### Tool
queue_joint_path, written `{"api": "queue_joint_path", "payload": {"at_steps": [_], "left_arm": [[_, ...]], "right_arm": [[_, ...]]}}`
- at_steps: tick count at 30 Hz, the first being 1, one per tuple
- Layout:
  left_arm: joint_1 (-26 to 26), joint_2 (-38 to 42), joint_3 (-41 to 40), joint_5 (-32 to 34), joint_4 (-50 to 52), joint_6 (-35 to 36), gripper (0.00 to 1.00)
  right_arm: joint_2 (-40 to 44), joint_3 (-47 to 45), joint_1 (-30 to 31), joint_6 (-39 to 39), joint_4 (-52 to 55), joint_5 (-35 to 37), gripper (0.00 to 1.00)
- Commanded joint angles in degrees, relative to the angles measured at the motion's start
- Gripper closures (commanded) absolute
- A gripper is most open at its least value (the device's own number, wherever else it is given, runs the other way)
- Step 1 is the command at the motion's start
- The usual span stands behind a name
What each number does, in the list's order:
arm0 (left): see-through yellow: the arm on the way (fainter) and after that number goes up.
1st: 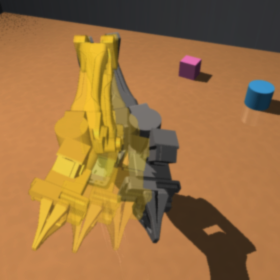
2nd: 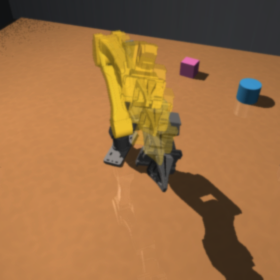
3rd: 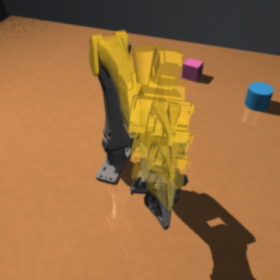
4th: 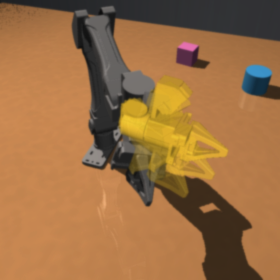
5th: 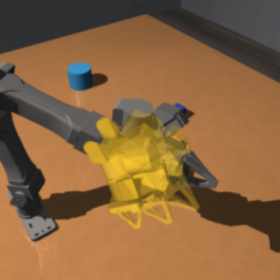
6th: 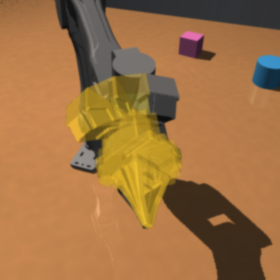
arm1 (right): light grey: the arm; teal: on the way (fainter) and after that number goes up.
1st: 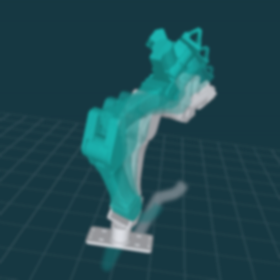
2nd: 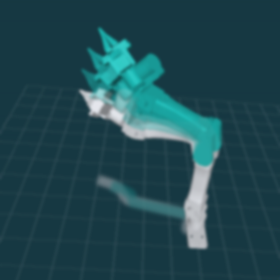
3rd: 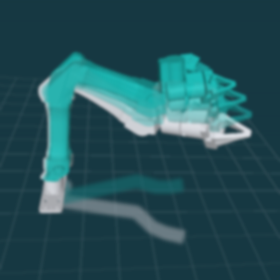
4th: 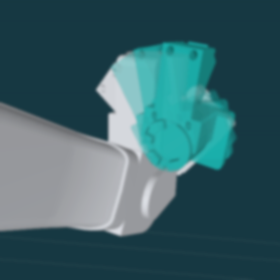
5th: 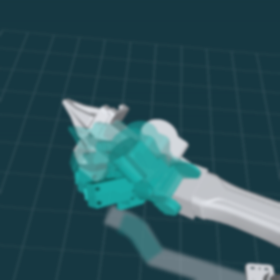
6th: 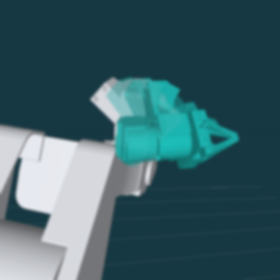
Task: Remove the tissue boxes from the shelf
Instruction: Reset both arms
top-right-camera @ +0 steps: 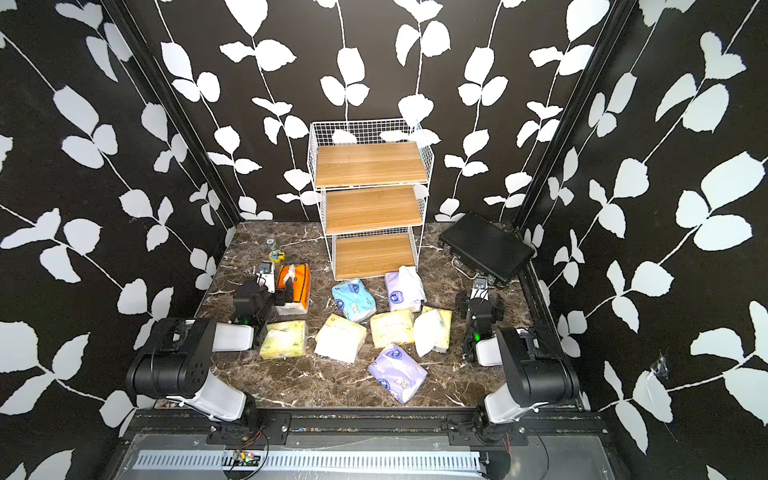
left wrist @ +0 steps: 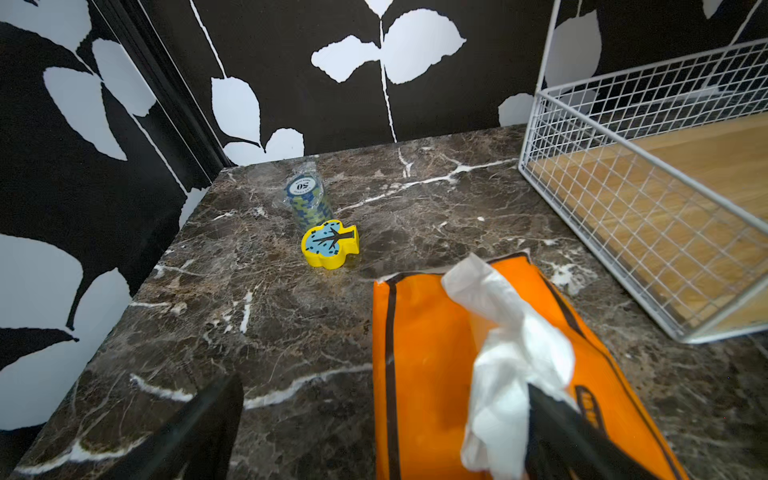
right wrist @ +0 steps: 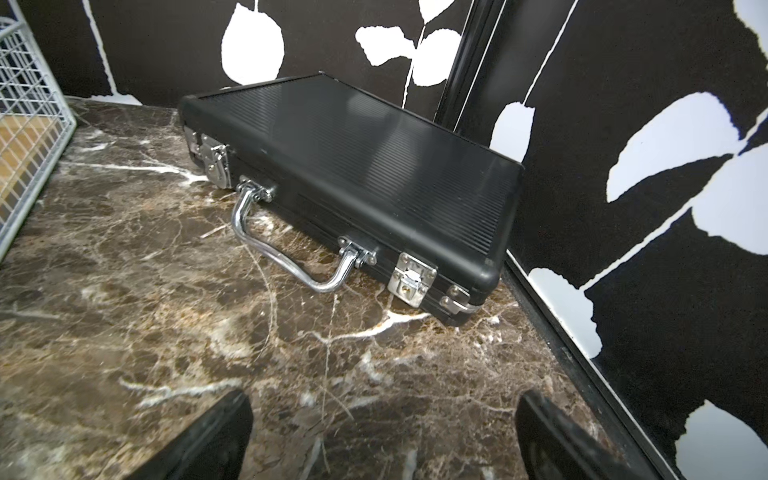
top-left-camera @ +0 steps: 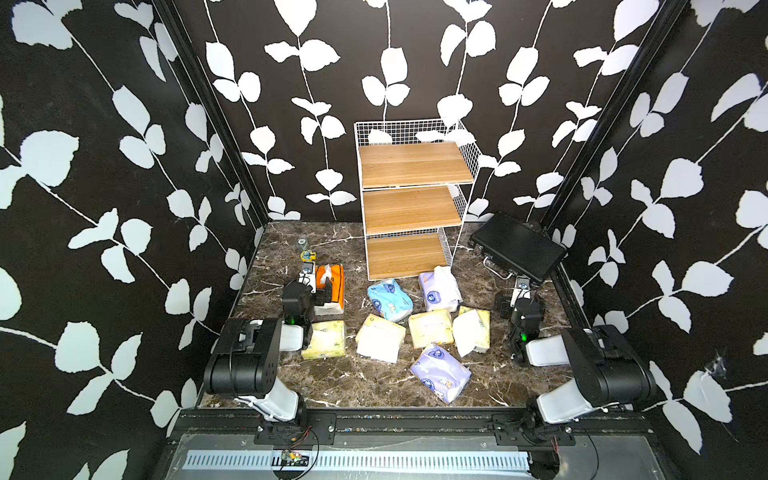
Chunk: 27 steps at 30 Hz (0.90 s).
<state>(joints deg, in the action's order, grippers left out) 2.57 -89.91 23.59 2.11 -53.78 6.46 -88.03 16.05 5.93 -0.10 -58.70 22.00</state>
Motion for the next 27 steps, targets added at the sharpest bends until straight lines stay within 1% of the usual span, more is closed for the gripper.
{"api": "queue_joint_path", "payload": {"at_steps": [1, 2, 4, 27], "left_arm": [[-0.3, 0.7, 0.1, -0.8, 3.6, 0.3, 0.01], [-0.3, 0.4, 0.0, -0.8, 3.0, 0.3, 0.01], [-0.3, 1.2, 0.3, -0.9, 5.0, 0.3, 0.01], [-0.3, 0.9, 0.3, -0.9, 4.7, 0.3, 0.01]], "right_arm": [[0.2, 4.8, -0.3, 1.0, 5.5, 0.5, 0.01], [0.0, 5.3, -0.3, 1.0, 6.4, 0.5, 0.01], [0.4, 5.2, -0.3, 1.2, 6.5, 0.3, 0.00], [0.2, 5.4, -0.4, 1.3, 6.8, 0.3, 0.01]]}}
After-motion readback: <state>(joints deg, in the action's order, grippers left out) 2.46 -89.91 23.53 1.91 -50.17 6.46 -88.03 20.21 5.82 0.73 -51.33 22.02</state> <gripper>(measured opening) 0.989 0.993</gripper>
